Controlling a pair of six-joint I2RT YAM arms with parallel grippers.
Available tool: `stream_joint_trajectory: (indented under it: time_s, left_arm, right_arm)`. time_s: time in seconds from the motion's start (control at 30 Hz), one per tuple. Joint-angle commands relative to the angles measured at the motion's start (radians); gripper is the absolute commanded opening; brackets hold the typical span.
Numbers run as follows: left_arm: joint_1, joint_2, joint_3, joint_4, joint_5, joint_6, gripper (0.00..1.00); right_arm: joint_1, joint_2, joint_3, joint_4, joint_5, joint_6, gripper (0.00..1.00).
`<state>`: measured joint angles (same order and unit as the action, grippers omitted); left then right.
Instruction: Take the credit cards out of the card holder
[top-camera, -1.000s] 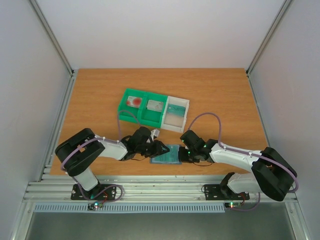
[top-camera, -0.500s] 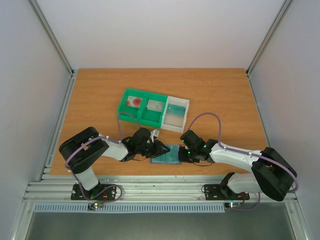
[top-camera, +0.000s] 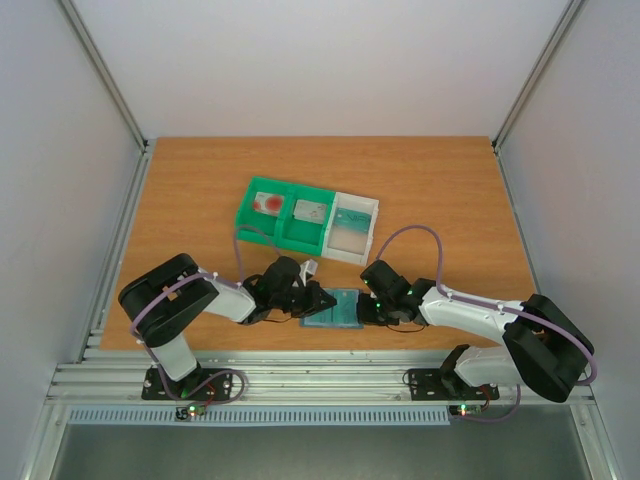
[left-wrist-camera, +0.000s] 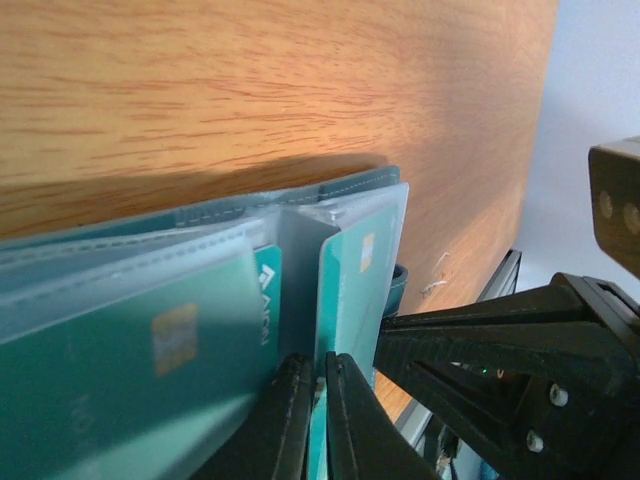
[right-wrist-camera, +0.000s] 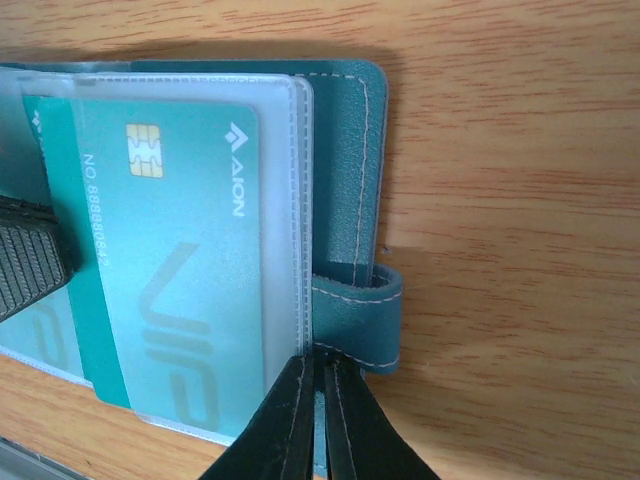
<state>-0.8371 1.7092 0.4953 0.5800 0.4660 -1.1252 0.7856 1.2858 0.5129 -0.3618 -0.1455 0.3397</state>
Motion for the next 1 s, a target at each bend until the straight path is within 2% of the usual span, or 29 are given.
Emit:
stream_joint_trajectory:
  time_s: [0.0,0.47,0.77,0.97]
  left_arm:
    - [-0.002,0.014,-0.017,0.099,0.004,-0.002,0.03]
    - [-0.002,-0.078,-0.082,0.096,-0.047,0.007,0.00]
    - [-0.002,-0.098,-0.076,0.064,-0.044,0.004,0.00]
    - [-0.002,-0.126,-0.063,-0.018,-0.063,0.045,0.01]
  right_arm:
    - [0.006,0.018,-0.013,-0.005,0.026,0.007,0.08]
    - [0.006,0.011,-0.015,0.001,0.014,0.005,0.08]
    - [0.006,-0.089,0.056,-0.098,0.025,-0.034,0.10]
    - [0.006,-0.076,0.072,-0.004,-0.050,-0.037,0.14]
